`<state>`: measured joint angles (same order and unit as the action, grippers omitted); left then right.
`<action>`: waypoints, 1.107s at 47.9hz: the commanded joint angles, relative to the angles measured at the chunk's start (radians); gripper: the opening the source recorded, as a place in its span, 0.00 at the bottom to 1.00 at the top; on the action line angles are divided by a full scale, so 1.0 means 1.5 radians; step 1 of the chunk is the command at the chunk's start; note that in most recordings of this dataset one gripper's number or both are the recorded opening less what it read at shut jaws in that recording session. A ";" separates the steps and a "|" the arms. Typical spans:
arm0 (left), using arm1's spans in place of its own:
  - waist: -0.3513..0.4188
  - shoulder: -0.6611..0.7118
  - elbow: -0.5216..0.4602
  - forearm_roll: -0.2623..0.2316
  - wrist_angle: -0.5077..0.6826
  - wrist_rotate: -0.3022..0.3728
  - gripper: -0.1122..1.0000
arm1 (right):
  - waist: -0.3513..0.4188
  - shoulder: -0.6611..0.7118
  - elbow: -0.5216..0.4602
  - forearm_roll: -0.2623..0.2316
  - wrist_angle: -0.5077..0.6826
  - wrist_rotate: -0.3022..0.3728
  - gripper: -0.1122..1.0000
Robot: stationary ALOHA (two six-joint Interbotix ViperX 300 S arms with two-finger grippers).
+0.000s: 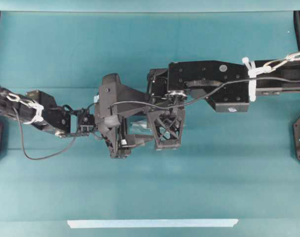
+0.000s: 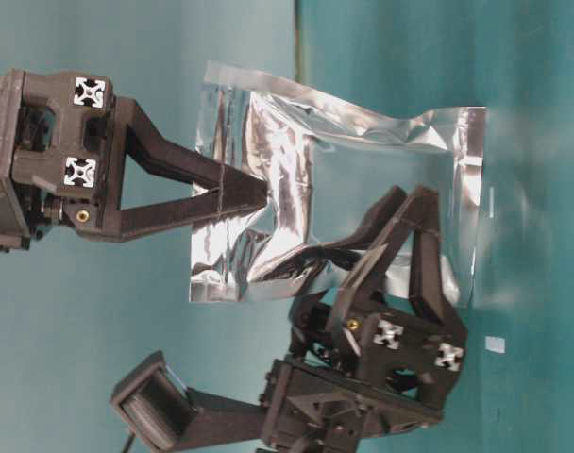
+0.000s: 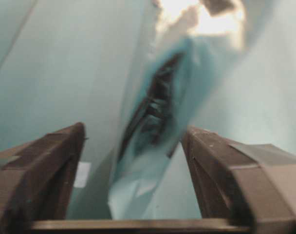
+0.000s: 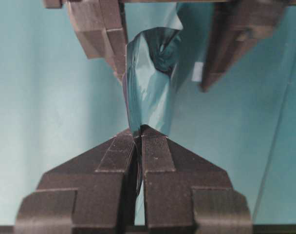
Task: Hand over the silver zip bag and make it stand upright.
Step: 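Close the left gripper on the bag's lower edge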
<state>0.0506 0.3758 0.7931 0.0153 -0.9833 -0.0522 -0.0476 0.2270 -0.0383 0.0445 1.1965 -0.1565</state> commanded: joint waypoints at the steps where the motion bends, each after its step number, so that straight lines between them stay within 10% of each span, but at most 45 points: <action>1: -0.003 0.004 -0.012 0.001 -0.014 0.001 0.79 | 0.001 -0.008 -0.002 0.000 -0.003 0.007 0.12; 22: -0.006 0.008 -0.031 0.001 -0.004 0.000 0.67 | 0.001 -0.008 0.000 0.000 -0.002 0.008 0.13; 34: -0.019 0.012 -0.049 0.001 0.051 0.000 0.37 | 0.002 -0.008 0.002 -0.001 -0.002 0.008 0.13; 53: -0.027 0.008 -0.036 0.000 0.046 -0.008 0.36 | 0.001 -0.010 0.005 0.000 -0.003 0.021 0.13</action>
<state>0.0291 0.3942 0.7378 0.0138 -0.9081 -0.0583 -0.0476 0.2270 -0.0307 0.0414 1.1965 -0.1427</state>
